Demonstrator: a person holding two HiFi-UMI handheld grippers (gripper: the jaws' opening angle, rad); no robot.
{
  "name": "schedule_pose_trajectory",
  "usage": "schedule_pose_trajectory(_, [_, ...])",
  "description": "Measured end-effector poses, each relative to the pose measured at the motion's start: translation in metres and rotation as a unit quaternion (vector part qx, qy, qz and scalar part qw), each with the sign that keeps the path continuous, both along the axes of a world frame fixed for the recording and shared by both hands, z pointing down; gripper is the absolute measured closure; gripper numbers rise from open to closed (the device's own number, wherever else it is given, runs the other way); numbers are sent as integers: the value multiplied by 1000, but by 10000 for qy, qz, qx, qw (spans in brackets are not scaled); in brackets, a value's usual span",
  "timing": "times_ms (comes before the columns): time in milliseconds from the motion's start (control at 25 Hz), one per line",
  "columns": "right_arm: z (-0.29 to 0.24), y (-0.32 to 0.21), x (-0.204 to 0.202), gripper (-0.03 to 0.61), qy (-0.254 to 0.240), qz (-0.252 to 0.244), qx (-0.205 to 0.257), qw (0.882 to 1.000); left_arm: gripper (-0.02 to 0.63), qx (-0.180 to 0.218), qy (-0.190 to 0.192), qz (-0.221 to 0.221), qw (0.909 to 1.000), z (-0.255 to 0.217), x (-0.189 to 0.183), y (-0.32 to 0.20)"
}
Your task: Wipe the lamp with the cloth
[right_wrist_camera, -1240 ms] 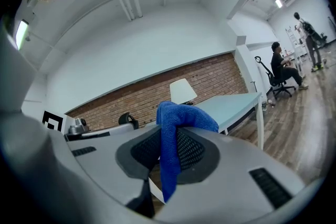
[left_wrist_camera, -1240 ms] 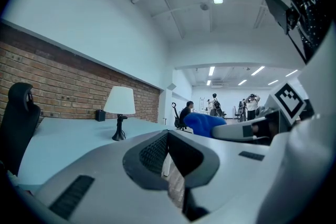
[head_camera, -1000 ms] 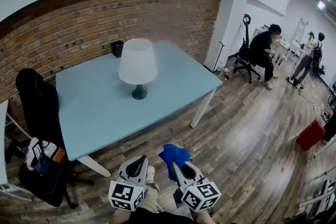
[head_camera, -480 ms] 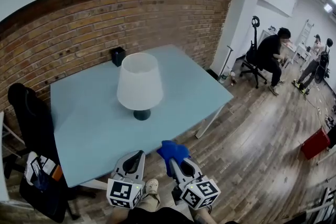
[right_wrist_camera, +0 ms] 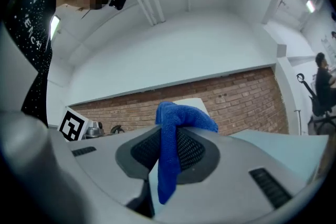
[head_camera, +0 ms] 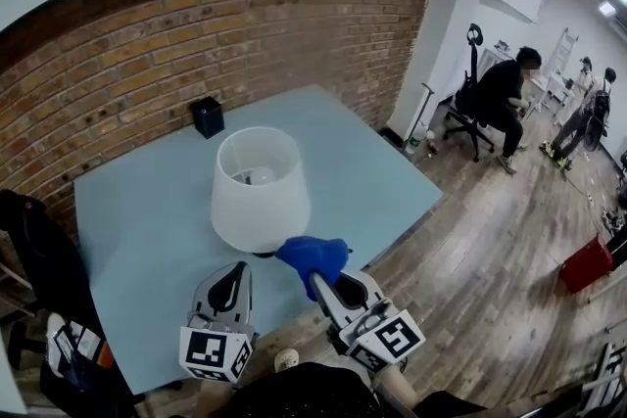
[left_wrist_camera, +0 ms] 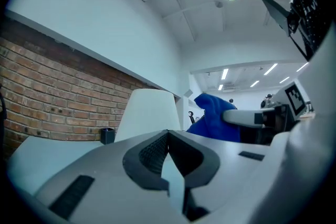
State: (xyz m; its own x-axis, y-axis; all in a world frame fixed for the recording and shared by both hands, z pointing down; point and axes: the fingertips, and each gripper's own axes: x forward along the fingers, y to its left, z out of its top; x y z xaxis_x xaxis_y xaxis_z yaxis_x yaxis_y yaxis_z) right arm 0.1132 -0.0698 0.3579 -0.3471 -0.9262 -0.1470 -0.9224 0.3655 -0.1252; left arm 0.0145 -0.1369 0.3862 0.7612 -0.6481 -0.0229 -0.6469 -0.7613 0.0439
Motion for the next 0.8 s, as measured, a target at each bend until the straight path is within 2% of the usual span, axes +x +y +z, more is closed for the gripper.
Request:
schedule_pose_trajectory(120, [-19, -16, 9, 517, -89, -83, 391, 9992, 606, 59, 74, 13, 10000, -4, 1, -18])
schedule_pose_trajectory(240, [-36, -34, 14, 517, 115, -162, 489, 9986, 606, 79, 98, 42, 9999, -6, 4, -29])
schedule_pose_trajectory(440, [-82, -53, 16, 517, 133, -846, 772, 9933, 604, 112, 138, -47, 9998, -11, 4, -39])
schedule_pose_trajectory(520, [-86, -69, 19, 517, 372, -846, 682, 9934, 604, 100, 163, -114, 9998, -11, 1, -44])
schedule_pose_trajectory(640, [-69, -96, 29, 517, 709, -536, 232, 9958, 605, 11, 138, -241, 9996, -5, -6, -51])
schedule_pose_trajectory(800, [-43, -112, 40, 517, 594, -495, -207, 9968, 605, -36, -4, -335, 9994, 2, -9, -57])
